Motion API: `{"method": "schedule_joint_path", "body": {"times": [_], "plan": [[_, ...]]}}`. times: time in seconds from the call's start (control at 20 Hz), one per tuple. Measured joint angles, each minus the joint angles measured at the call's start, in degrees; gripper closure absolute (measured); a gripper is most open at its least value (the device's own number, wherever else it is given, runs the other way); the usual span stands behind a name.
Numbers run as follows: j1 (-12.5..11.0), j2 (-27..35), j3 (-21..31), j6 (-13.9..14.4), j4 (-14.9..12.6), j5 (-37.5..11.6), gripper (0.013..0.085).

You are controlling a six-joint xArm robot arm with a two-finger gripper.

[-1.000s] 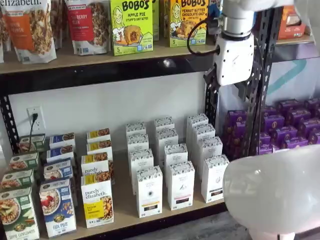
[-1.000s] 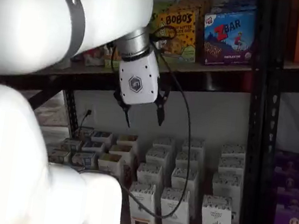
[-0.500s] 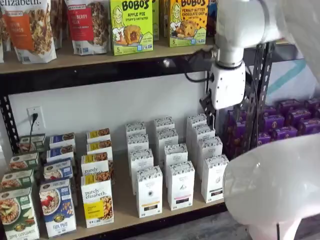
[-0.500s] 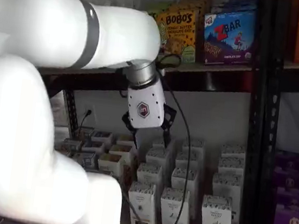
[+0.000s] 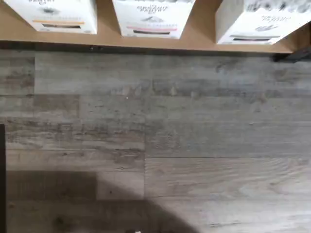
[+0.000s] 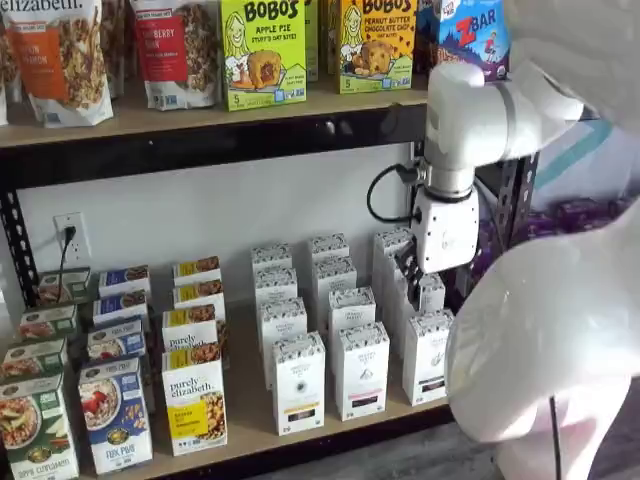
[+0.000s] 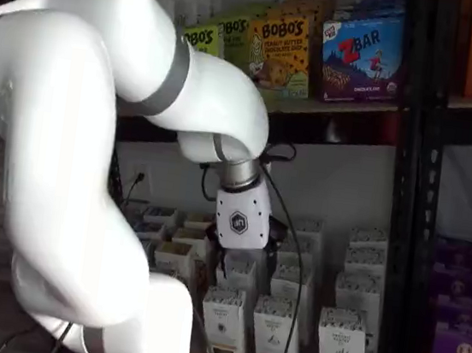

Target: Pick up the white box with a green strip in the middle, on the bottom shelf, the sixth box from the left

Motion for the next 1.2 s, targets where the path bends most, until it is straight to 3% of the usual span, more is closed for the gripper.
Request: {"method": "schedule_joint_path", "body": {"times": [0.2, 0.3, 0.7, 0.75, 0.85, 1.0, 1.2], "plan": [[-0.53, 7.17, 0.97, 0.75, -1.31, -7.91, 0.0130], [-1.03, 10.82, 0.80, -1.13, 0.67, -10.61, 0.0130], [-2.80, 25.05, -0.80, 4.03, -6.82, -22.93, 0.0130], [-3.13, 26.79, -1.02, 3.79, -6.80, -25.07, 0.0130], [-3.56, 30.21, -1.82, 0.03, -3.02, -28.47, 0.0130], [-4.32, 35.56, -3.97, 0.48, -4.18, -31.85, 0.0130], [-4.93, 41.36, -7.31, 3.41, -7.83, -33.83, 0.0130]]}}
